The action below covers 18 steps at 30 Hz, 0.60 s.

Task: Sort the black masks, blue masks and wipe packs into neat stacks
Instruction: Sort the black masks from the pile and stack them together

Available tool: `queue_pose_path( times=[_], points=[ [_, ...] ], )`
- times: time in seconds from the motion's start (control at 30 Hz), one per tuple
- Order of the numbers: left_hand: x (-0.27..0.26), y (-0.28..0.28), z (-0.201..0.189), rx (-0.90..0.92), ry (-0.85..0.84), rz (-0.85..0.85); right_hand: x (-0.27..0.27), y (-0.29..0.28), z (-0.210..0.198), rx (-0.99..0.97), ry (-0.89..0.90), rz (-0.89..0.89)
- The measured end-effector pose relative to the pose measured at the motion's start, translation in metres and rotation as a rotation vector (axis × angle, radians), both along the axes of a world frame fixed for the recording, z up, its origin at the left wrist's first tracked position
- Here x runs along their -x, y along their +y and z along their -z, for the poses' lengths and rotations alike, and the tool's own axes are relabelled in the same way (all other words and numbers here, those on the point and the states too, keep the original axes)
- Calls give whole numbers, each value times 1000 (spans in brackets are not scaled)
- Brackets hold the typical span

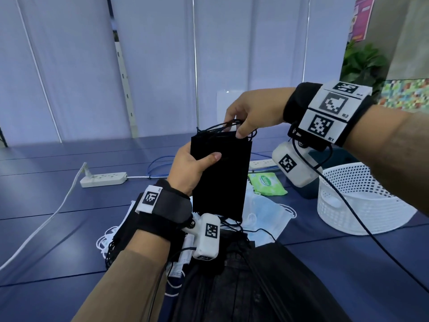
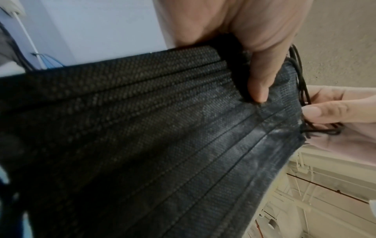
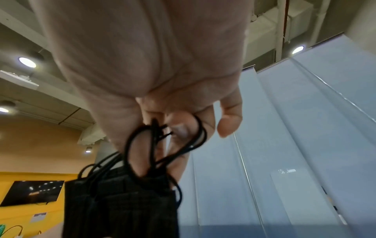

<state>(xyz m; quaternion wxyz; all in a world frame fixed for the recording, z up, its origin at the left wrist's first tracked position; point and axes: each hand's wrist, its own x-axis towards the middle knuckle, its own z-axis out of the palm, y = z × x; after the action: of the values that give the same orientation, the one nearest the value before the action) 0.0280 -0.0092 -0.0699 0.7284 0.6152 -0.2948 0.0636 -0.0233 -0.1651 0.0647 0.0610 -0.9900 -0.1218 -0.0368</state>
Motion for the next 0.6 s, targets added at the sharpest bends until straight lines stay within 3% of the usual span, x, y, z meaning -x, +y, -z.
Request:
queue_pose_path(
  times=[0.2, 0.47, 0.6],
  points=[
    [1, -5, 3, -12, 20, 43, -3, -5, 6, -3, -28, 41],
    [-3, -3, 7, -105, 20, 11, -3, -9, -3, -586, -9, -42],
    [-2, -1, 4, -46, 51, 36, -1, -10, 2, -721, 98, -136]
  ],
)
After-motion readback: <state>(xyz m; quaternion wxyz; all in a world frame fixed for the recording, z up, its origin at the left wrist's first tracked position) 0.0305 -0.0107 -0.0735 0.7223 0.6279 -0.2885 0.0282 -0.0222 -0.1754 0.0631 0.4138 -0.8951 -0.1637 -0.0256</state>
